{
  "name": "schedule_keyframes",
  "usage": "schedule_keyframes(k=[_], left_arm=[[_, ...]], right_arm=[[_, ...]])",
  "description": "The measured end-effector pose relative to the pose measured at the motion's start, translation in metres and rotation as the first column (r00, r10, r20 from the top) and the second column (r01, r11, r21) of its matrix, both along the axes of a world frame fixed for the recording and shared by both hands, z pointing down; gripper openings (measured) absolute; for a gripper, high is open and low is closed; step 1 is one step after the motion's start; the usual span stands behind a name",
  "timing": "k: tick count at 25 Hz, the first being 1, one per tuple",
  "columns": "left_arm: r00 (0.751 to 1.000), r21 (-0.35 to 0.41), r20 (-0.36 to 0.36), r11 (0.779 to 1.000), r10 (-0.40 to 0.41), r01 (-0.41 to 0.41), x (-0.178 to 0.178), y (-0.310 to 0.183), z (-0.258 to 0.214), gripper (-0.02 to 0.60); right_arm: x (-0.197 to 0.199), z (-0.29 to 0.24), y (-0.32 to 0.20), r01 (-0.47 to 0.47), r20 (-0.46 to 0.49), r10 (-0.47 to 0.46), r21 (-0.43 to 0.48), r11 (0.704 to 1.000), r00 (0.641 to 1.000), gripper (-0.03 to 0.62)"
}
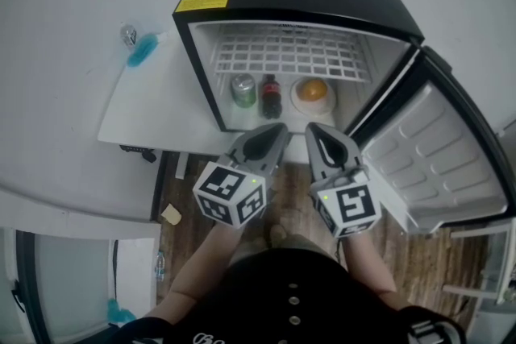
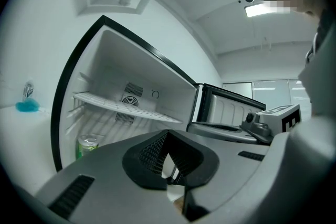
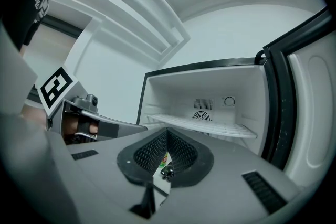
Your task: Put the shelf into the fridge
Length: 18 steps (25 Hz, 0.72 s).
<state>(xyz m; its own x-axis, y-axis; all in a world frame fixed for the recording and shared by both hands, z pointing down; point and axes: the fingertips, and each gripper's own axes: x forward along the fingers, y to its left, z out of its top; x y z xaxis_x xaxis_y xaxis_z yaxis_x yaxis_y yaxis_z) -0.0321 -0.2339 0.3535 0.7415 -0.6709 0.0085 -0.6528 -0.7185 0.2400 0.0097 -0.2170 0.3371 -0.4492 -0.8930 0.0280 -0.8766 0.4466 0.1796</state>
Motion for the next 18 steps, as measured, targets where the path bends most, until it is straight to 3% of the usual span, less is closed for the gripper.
schedule_keyframes(k=[18], left_arm=[[0.999,0.007,-0.016,0.999,-0.032,0.032,-0.0006,-0.0031,-0.0037,0.006]], right_arm=[[0.0049,-0.0024,-0.0019,-0.009,0.021,0.009,-0.024,1.0,1.0,0.008]])
